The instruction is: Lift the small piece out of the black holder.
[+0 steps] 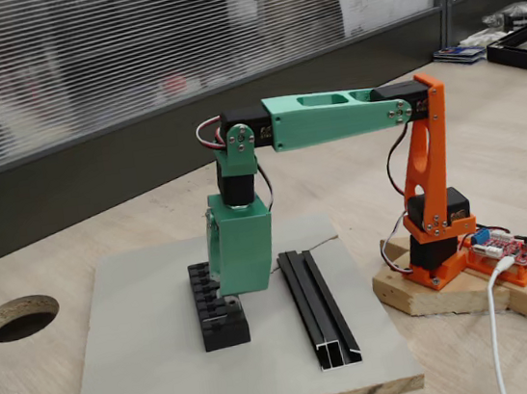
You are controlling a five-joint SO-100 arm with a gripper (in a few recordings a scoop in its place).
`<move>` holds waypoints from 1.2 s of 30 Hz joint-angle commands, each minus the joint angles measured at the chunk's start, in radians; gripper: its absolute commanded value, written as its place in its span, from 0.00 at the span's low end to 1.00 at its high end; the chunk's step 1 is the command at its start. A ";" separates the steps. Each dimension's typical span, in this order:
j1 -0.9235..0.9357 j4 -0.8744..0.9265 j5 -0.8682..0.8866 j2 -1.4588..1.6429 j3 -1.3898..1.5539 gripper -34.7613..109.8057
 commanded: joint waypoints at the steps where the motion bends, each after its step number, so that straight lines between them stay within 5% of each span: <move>1: -0.014 -0.005 0.011 -0.029 0.018 0.46; 36: 0.055 -0.095 0.008 -0.123 0.012 0.46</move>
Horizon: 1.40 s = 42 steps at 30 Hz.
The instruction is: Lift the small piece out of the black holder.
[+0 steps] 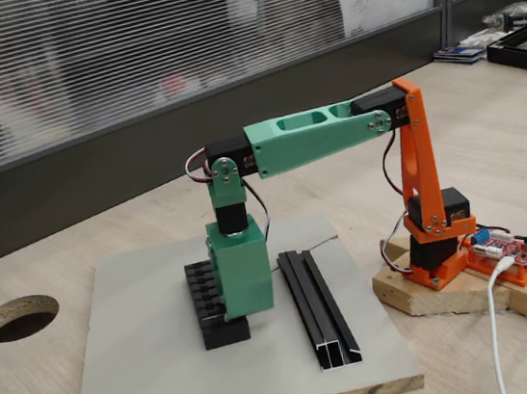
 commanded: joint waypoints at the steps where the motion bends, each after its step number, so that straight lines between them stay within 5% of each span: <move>1: 0.014 -0.058 0.008 0.029 0.015 0.46; 42: 0.018 -0.075 -0.006 0.106 0.018 0.46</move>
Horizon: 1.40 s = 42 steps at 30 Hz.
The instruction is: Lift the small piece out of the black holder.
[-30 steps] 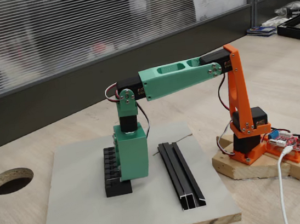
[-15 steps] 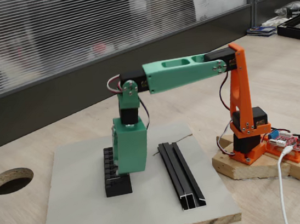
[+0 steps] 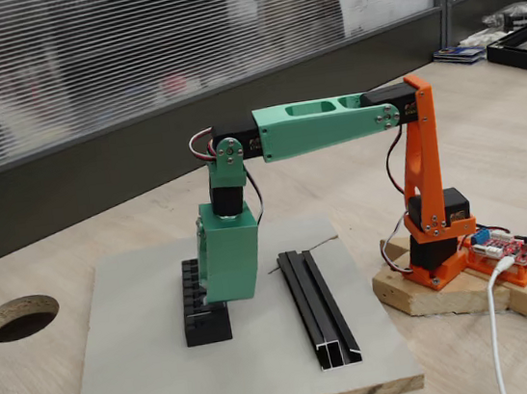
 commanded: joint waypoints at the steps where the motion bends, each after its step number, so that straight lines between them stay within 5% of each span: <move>1: -0.012 -0.015 0.000 0.003 0.017 0.46; 42: -0.012 -0.017 -0.002 -0.069 0.015 0.46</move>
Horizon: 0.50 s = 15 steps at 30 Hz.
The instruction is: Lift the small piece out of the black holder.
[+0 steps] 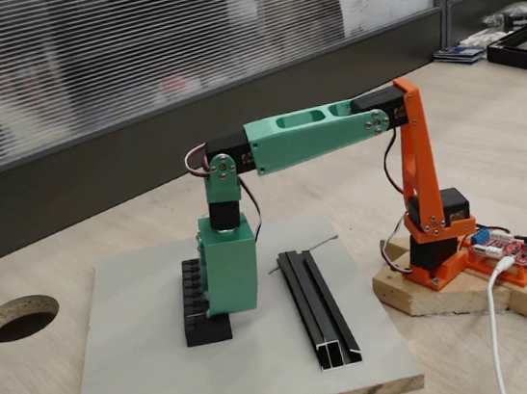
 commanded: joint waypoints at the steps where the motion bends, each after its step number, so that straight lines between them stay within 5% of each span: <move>1: -0.012 0.002 -0.002 0.005 0.015 0.46; 8: 0.008 0.000 -0.002 0.003 0.015 0.45; 15: 0.074 0.000 0.000 0.014 0.005 0.28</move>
